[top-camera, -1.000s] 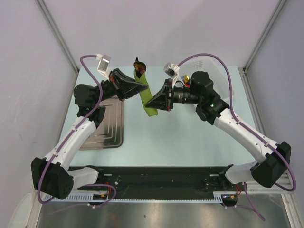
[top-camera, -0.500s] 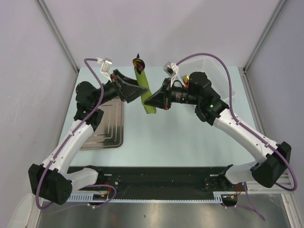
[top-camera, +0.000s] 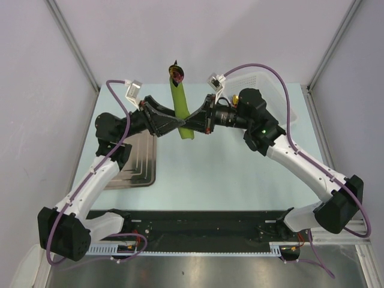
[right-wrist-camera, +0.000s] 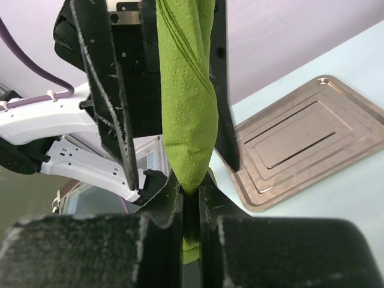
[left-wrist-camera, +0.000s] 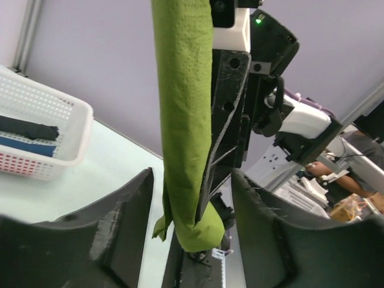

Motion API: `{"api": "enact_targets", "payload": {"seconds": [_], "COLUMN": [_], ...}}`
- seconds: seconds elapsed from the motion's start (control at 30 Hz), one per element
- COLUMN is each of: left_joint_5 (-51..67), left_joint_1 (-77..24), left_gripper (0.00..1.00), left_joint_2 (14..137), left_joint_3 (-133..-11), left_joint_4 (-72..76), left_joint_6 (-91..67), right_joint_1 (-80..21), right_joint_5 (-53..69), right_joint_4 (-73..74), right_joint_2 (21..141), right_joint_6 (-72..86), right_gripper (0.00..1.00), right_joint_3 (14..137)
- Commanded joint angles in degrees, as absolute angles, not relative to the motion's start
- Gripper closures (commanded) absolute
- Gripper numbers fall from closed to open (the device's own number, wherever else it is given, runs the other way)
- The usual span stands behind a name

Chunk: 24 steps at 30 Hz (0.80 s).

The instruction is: Place the utensils on the paper napkin and roll it up

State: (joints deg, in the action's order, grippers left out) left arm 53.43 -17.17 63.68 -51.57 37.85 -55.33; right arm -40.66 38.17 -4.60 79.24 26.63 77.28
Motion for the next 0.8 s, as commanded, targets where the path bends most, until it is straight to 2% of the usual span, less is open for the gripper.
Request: {"api": "enact_targets", "payload": {"seconds": [0.0, 0.1, 0.27, 0.37, 0.4, 0.5, 0.53, 0.57, 0.6, 0.63, 0.7, 0.77], "left_joint_5": [54.8, 54.9, 54.9, 55.0, 55.0, 54.9, 55.0, 54.8, 54.8, 54.8, 54.8, 54.8], "left_joint_1": [-17.1, -17.1, -17.1, -17.1, -17.1, -17.1, -17.0, -16.9, -16.7, -16.5, -16.3, -16.3], "left_gripper": [0.49, 0.63, 0.69, 0.88, 1.00, 1.00, 1.00, 1.00, 1.00, 1.00, 1.00, 1.00], "left_joint_2": [64.0, 64.6, 65.5, 66.0, 66.4, 66.7, 67.0, 67.1, 67.2, 67.6, 67.9, 68.2], "left_joint_3": [-51.6, -51.8, -51.9, -52.0, -52.0, -52.2, -52.4, -52.6, -52.7, -53.3, -54.0, -54.8], "left_joint_4": [44.3, 46.2, 48.3, 49.2, 49.6, 50.2, 51.0, 51.2, 51.5, 52.1, 52.6, 53.3], "left_joint_6": [-59.3, -60.5, -62.2, -62.6, -62.7, -62.9, -63.1, -63.1, -63.3, -63.5, -63.6, -63.7], "right_joint_1": [-41.2, -41.4, -41.4, -41.4, -41.5, -41.4, -41.4, -41.2, -41.1, -41.1, -41.0, -40.6], "right_joint_5": [39.6, 40.2, 41.0, 41.4, 41.7, 41.7, 42.0, 41.9, 41.9, 42.0, 42.1, 41.9], "right_joint_4": [-10.2, -9.8, -9.0, -8.8, -8.7, -8.7, -8.5, -8.4, -7.8, -7.6, -6.1, -5.2], "right_joint_2": [79.1, 79.4, 79.2, 79.1, 79.1, 79.2, 79.1, 79.1, 79.2, 79.2, 79.2, 79.3], "right_joint_6": [27.4, 27.1, 26.1, 25.5, 25.3, 25.1, 24.9, 25.0, 25.0, 24.7, 24.2, 23.6], "right_gripper": [1.00, 1.00, 1.00, 1.00, 1.00, 1.00, 0.96, 0.87, 0.76, 0.58, 0.48, 0.42], "right_joint_3": [80.5, 80.5, 80.2, 80.2, 80.2, 80.4, 80.6, 80.6, 80.5, 80.3, 80.2, 80.0]}}
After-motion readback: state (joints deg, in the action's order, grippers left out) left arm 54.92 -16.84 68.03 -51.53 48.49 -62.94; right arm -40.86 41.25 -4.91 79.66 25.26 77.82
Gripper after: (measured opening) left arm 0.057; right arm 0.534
